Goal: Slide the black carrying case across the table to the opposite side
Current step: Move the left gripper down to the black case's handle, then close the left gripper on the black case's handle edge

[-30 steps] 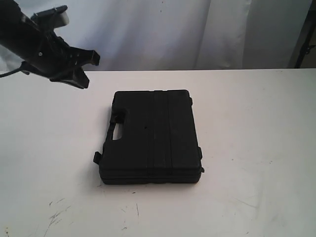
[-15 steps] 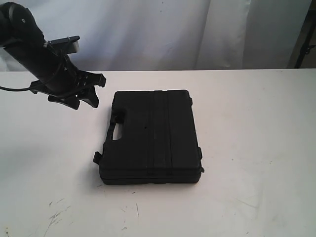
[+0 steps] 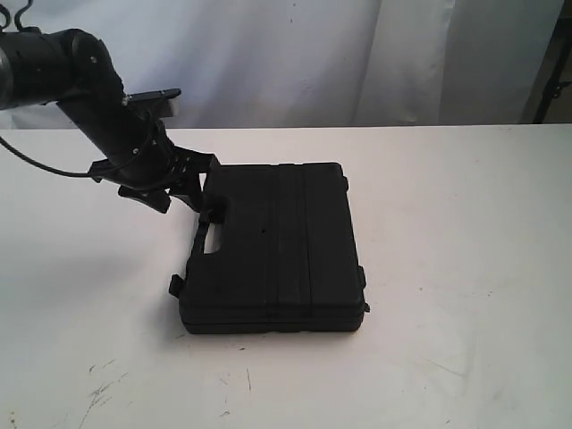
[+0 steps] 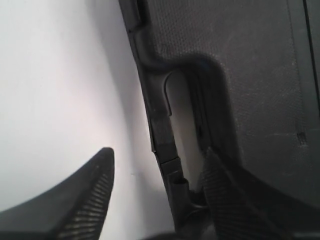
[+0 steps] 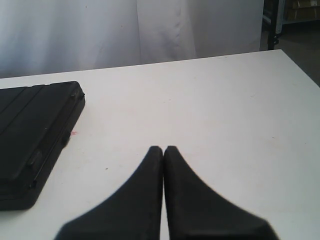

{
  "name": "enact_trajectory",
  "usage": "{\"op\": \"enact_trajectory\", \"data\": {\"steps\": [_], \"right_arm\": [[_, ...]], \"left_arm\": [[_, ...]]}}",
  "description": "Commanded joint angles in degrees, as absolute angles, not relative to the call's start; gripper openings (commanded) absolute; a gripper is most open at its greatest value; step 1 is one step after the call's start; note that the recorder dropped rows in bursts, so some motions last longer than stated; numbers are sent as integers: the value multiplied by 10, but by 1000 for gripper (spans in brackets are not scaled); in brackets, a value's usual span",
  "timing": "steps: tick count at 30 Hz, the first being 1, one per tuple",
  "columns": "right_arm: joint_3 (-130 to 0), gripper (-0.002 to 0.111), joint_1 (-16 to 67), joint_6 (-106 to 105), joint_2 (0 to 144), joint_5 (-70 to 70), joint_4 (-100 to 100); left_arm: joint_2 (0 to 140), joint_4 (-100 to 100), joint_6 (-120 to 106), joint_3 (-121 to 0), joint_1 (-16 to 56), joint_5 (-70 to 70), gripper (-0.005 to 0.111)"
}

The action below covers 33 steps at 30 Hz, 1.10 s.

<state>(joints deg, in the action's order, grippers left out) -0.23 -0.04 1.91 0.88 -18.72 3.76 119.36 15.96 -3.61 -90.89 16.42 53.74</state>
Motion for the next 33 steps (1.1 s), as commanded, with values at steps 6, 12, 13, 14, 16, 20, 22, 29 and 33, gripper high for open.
{"op": "enact_trajectory", "data": {"steps": [6, 12, 13, 14, 16, 20, 22, 29, 33], "right_arm": [[0, 0, -5, 22, 7, -187, 40], [0, 0, -5, 22, 7, -187, 40], [0, 0, -5, 22, 7, -187, 40], [0, 0, -5, 22, 7, -187, 40], [0, 0, -5, 22, 7, -187, 40], [0, 0, -5, 22, 7, -187, 40], [0, 0, -5, 22, 7, -187, 40], [0, 0, -5, 22, 7, -187, 40], [0, 0, -5, 22, 7, -187, 40]], "left_arm": [[1250, 165, -30, -966, 173, 582, 40], [1274, 166, -30, -971, 173, 583, 40], [1279, 166, -30, -971, 173, 583, 40], [1280, 166, -30, -971, 173, 583, 40], [1286, 166, -30, -973, 173, 583, 43], [1294, 169, -30, -976, 173, 585, 54], [1299, 173, -30, -976, 173, 584, 56], [1314, 192, -31, -976, 173, 568, 52], [1314, 189, -31, -976, 173, 560, 39]]}}
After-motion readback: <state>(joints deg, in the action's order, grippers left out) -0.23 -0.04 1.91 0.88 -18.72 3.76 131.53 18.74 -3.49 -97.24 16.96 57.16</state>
